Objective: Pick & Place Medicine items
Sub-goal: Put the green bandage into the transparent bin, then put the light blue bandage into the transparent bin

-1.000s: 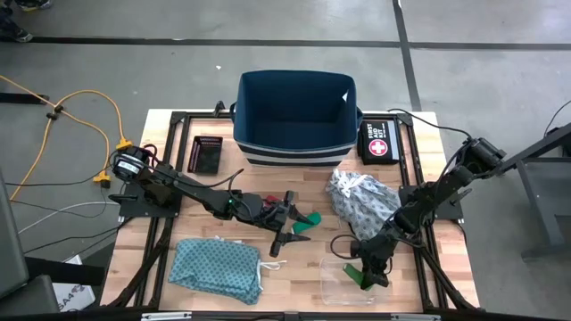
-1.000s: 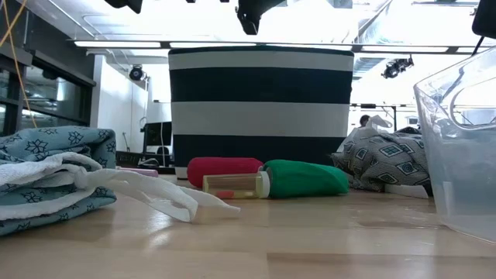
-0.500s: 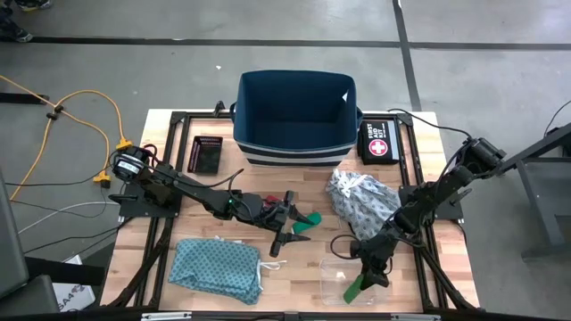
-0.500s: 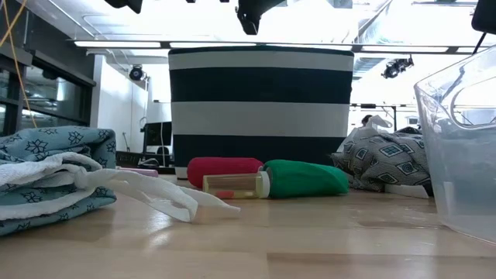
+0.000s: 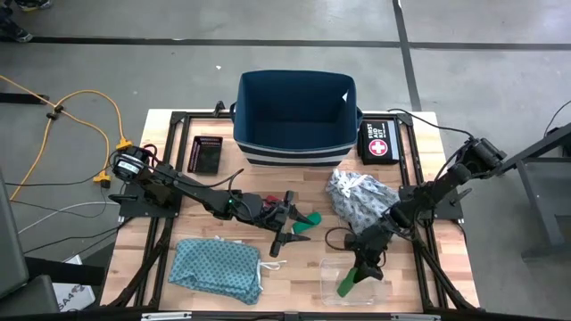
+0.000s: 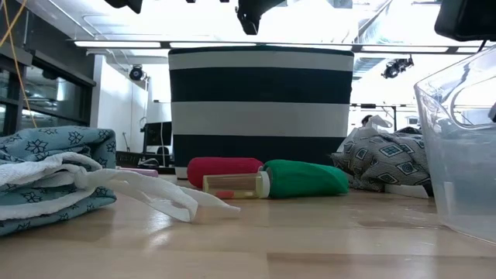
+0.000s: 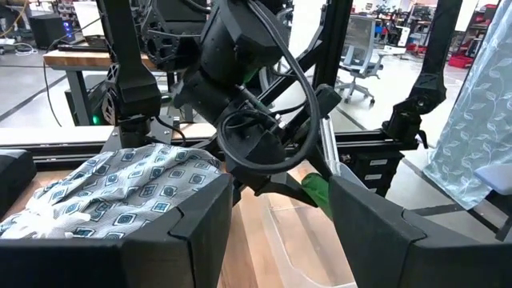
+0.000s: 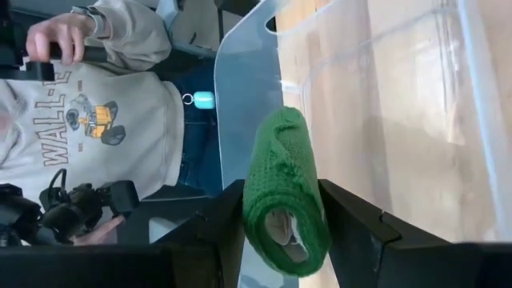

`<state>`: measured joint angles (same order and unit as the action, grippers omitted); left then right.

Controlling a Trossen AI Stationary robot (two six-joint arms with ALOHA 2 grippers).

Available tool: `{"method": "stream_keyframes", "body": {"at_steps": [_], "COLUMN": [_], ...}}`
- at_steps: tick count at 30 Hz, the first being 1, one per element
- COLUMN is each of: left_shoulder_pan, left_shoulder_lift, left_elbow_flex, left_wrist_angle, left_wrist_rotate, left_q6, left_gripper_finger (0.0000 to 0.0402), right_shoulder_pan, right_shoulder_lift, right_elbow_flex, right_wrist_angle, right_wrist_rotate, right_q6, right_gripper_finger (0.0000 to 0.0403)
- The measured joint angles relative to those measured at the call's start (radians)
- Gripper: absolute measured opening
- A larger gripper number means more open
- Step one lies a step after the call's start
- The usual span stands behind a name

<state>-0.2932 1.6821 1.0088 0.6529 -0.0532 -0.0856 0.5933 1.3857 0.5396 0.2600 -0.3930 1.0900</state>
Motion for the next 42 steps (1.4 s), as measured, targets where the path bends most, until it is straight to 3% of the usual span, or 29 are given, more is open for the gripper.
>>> {"method": "stream_keyframes", "body": {"at_steps": [8,13,20,42], "left_shoulder_pan": [0.000,0.000,0.000,0.000], "left_shoulder_lift": [0.000,0.000,0.000,0.000], "left_elbow_flex": [0.000,0.000,0.000,0.000], "left_wrist_angle": [-0.004,-0.004,-0.004,-0.003], "left_wrist_rotate": [0.000,0.000,0.000,0.000], "left_q6": [0.000,0.000,0.000,0.000], "left_gripper_finger": [0.0199,0.0199,0.0199,0.0199], "right_shoulder_pan": [-0.014,-0.013,-0.013,-0.029], "right_shoulder_lift": [0.000,0.000,0.000,-0.001], "right_elbow_flex": [0.000,0.000,0.000,0.000], "right_wrist_angle": [0.000,-0.002,-0.005,0.010], "right_wrist_rotate": [-0.001,0.043,0.019,-0.012], "right_q6": [-0.107,-0.156,-0.156,-0.155], "right_gripper_finger": [0.0145,0.0178,0.0220,0.0224]}}
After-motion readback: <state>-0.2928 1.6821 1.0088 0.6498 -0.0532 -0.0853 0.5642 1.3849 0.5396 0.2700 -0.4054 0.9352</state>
